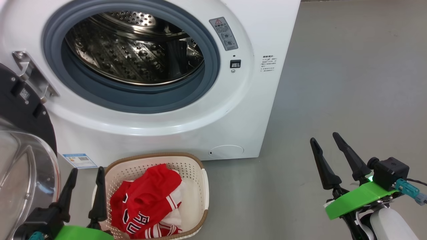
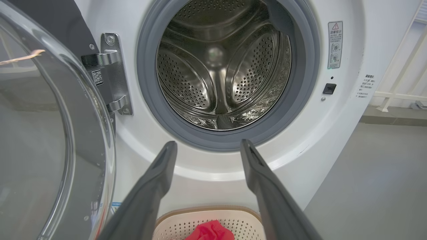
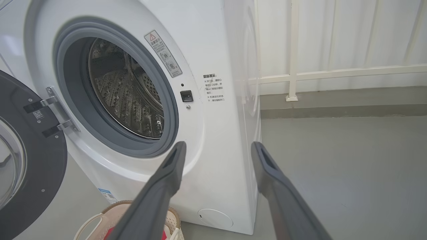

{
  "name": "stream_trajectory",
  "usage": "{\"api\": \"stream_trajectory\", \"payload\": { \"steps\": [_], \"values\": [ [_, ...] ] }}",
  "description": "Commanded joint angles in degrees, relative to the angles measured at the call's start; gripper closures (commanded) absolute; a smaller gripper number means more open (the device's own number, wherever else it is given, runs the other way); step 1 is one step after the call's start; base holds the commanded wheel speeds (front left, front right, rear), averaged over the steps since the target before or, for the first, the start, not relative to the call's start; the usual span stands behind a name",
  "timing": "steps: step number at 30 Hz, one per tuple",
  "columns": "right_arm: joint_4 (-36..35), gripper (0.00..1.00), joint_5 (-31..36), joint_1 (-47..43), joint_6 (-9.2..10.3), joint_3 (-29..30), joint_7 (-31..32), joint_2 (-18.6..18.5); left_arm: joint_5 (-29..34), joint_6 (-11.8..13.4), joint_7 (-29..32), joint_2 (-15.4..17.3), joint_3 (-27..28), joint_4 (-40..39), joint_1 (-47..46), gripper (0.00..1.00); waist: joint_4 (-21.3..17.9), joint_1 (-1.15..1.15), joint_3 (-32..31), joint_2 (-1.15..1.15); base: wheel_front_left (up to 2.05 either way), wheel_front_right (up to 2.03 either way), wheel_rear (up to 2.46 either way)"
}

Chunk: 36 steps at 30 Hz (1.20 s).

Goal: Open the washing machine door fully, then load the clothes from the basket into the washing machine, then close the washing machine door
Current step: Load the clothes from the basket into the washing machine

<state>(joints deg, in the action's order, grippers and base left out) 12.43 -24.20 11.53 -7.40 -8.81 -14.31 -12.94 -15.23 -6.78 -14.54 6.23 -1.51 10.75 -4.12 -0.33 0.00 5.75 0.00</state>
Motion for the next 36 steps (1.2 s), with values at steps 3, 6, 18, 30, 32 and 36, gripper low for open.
{"api": "stream_trajectory", "payload": {
  "steps": [3, 6, 18, 30, 32, 36],
  "values": [
    [-1.5, 0.00, 0.1, 0.6, -0.09, -1.1, -0.7, -0.5, 0.2, -0.1, -0.5, 0.8, 2.3, -1.1, -2.1, 0.00, 0.1, 0.00, 0.1, 0.00, 0.00, 0.00, 0.00],
    [-1.4, 0.00, 0.1, 0.6, -0.09, -1.2, -0.7, -0.5, 0.3, -0.1, -0.5, 0.8, 2.4, -1.0, -2.1, 0.00, 0.1, 0.00, 0.0, 0.00, 0.00, 0.00, 0.00],
    [-1.3, 0.00, 0.2, 0.8, -0.09, -1.1, -0.7, -0.4, 0.8, -0.2, -0.5, 0.6, 2.6, -1.0, -2.2, 0.00, 0.0, 0.00, 0.0, 0.00, 0.00, 0.00, 0.00],
    [-1.7, 0.00, 0.2, 1.0, -0.09, -0.9, -0.7, -0.4, 1.5, 0.0, -0.5, 0.5, 2.9, -1.2, -2.6, 0.00, -0.4, 0.00, 1.5, 0.00, 0.00, 0.00, 0.00],
    [-1.8, 0.00, 0.3, 1.2, -0.09, -0.8, -0.7, -0.4, 1.8, 0.2, -0.5, 0.5, 2.9, -1.2, -3.0, 0.00, -0.4, 0.00, 2.1, 0.00, 0.00, 0.00, 0.00],
    [-2.2, 0.00, 0.4, 1.5, -0.09, -0.6, -0.7, -0.2, 2.1, 0.5, -0.5, 0.4, 3.1, -1.3, -3.7, 0.00, -0.6, 0.00, 3.5, 0.00, 0.00, 0.00, 0.00]
  ]
}}
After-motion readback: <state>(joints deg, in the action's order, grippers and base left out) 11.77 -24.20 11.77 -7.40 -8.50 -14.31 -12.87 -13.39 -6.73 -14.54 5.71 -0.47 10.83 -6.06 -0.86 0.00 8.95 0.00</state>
